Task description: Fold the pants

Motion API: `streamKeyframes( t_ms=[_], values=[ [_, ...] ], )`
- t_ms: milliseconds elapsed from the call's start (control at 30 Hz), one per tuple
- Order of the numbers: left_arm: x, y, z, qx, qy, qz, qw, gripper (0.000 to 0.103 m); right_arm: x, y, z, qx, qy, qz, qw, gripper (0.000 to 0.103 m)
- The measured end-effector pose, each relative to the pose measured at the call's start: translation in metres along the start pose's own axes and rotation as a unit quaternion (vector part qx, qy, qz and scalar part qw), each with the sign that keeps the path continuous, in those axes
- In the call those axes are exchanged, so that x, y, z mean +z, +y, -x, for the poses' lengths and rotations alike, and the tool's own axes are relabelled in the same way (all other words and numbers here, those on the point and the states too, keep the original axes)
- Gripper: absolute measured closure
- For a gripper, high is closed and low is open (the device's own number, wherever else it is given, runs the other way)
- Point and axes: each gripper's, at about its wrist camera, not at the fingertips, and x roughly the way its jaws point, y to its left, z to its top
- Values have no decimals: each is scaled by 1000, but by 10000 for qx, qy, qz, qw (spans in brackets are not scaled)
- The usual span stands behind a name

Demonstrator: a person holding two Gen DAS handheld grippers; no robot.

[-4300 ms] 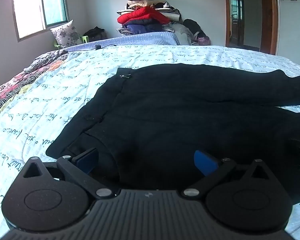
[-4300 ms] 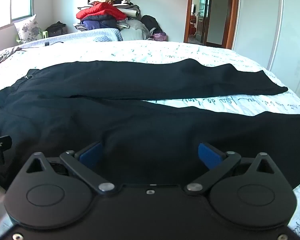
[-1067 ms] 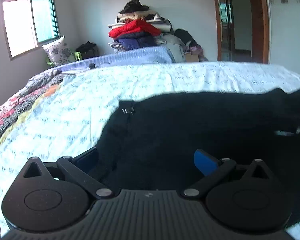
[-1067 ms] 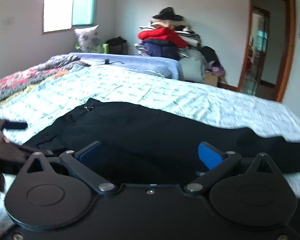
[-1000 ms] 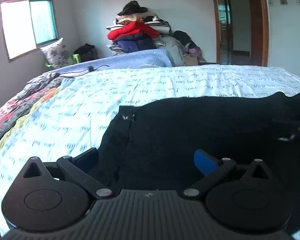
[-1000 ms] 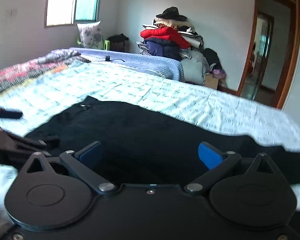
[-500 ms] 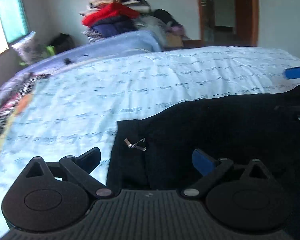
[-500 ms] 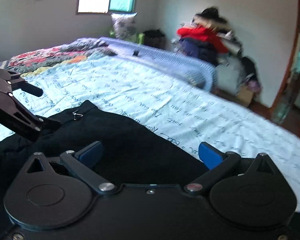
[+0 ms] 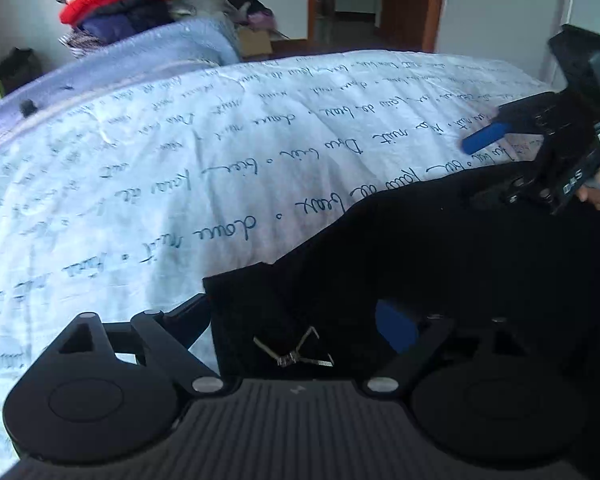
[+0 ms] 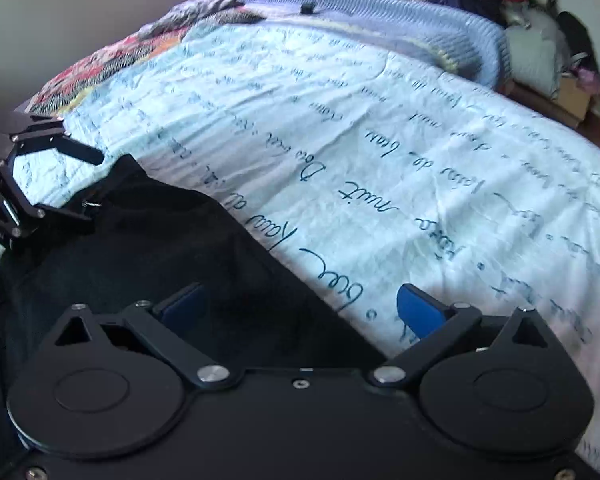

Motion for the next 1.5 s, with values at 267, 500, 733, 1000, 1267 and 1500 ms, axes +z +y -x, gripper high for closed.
streamKeyframes(
  t_ms=[267, 500, 733, 1000, 1267, 1500],
  values=[
    [18, 37, -40, -430, 215, 347, 9982, 11, 14, -8, -18, 308, 381, 273, 9984, 4],
    [16, 37, -29, -676, 76, 599, 9959, 40, 15, -2, -12, 724, 361, 295, 9963, 57],
    [7, 28, 5, -569, -109, 599, 9965, 96, 4, 17, 3, 276, 92, 478, 9984, 94],
    [-3, -10, 48, -77, -594, 80, 9982, 97, -18, 80, 43, -762, -543, 1327, 9867, 97],
    [-54, -39, 133, 196, -1063, 48, 9941, 96, -74, 160, 118, -1029, -1058, 1807, 9724, 98],
    [-127, -68, 191, 220, -1082, 252, 9936, 95, -141, 233, 155, -817, -1018, 2162, 9676, 97]
  ],
)
